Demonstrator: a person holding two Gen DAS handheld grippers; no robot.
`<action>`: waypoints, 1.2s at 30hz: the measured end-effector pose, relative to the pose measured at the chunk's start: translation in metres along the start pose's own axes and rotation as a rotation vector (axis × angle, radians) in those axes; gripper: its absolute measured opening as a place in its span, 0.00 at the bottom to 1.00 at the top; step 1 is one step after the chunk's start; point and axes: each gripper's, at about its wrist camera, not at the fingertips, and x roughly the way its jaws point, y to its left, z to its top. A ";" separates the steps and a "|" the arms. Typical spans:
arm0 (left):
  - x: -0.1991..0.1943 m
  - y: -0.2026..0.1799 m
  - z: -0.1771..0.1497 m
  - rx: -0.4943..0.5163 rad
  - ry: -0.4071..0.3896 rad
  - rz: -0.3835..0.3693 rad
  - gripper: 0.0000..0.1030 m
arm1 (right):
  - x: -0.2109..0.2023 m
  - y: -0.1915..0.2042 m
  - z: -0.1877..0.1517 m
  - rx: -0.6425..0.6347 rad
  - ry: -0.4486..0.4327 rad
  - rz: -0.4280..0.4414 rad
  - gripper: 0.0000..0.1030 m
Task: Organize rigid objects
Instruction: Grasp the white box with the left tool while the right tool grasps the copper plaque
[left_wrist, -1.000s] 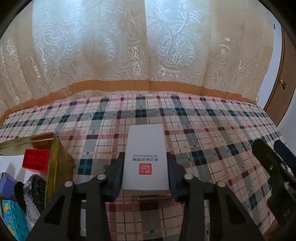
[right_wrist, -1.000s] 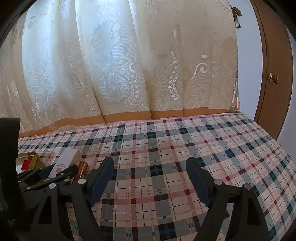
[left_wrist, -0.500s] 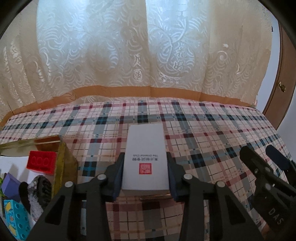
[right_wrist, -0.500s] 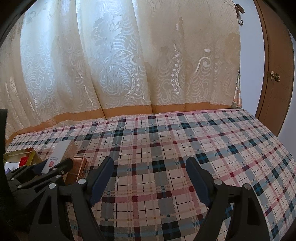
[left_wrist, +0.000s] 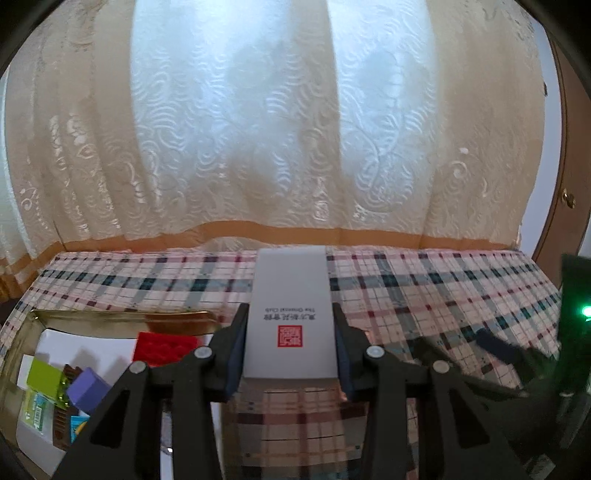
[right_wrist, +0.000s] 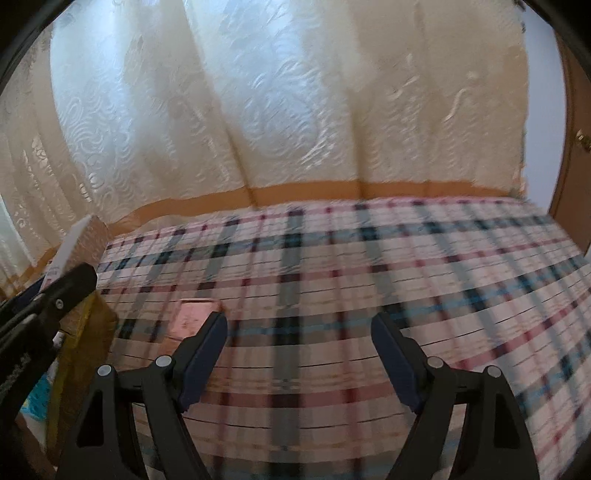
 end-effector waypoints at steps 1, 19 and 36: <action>0.000 0.004 0.001 -0.012 -0.001 0.002 0.39 | 0.006 0.006 0.000 0.001 0.020 0.021 0.80; -0.004 0.020 0.006 -0.061 -0.013 0.024 0.39 | 0.051 0.070 -0.003 -0.127 0.188 0.025 0.73; -0.004 0.008 0.001 -0.040 -0.012 0.004 0.39 | 0.020 0.050 -0.002 -0.158 0.069 -0.102 0.47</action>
